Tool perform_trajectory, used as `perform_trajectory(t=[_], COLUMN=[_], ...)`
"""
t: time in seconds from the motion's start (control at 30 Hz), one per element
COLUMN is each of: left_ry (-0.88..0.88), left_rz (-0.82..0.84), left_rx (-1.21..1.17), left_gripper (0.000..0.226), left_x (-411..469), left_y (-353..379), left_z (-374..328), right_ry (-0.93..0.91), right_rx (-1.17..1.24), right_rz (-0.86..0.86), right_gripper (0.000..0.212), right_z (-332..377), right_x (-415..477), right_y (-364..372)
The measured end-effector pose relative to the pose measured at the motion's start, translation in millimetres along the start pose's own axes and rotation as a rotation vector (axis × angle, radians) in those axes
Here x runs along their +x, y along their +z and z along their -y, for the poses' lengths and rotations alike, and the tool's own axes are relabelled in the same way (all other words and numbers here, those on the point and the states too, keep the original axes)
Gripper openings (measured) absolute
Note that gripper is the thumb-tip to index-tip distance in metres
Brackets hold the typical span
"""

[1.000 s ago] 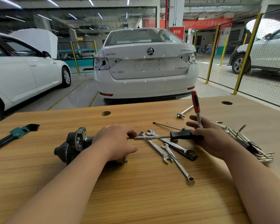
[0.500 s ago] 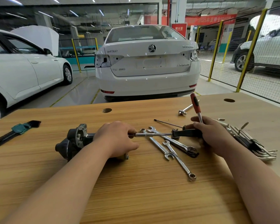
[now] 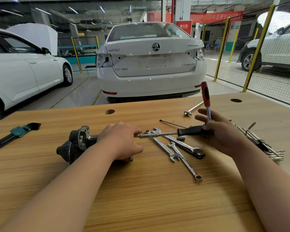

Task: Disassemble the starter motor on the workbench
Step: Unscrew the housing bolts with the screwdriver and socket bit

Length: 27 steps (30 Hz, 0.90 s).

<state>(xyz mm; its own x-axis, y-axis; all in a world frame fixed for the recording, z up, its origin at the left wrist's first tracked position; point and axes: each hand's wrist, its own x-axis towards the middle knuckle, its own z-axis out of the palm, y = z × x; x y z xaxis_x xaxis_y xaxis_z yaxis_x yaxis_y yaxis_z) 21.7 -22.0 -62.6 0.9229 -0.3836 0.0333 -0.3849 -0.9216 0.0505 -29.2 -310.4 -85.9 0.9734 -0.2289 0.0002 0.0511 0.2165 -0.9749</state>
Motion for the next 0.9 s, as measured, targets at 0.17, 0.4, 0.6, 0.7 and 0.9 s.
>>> perform_trajectory(t=[0.17, 0.4, 0.6, 0.7, 0.9], left_ry=[-0.031, -0.004, 0.012, 0.014, 0.007], left_rz=[-0.006, -0.054, -0.073, -0.082, -0.105], left_rx=[-0.050, -0.067, -0.077, -0.080, -0.093], left_gripper=[0.050, 0.046, 0.046, 0.047, 0.046], left_x=[0, -1, -1, -1, -3], left_y=[0, 1, 3, 3, 4], left_z=[2, 3, 4, 4, 3], right_ry=[0.062, 0.141, 0.164, 0.186, 0.308], right_rx=[0.382, 0.529, -0.164, -0.343, -0.113], right_rz=[-0.112, -0.152, -0.124, -0.109, -0.074], right_gripper=[0.027, 0.023, 0.015, 0.016, 0.039], right_z=[3, 0, 1, 3, 10], right_x=[-1, 0, -4, -6, 2], right_y=[8, 11, 9, 5, -6])
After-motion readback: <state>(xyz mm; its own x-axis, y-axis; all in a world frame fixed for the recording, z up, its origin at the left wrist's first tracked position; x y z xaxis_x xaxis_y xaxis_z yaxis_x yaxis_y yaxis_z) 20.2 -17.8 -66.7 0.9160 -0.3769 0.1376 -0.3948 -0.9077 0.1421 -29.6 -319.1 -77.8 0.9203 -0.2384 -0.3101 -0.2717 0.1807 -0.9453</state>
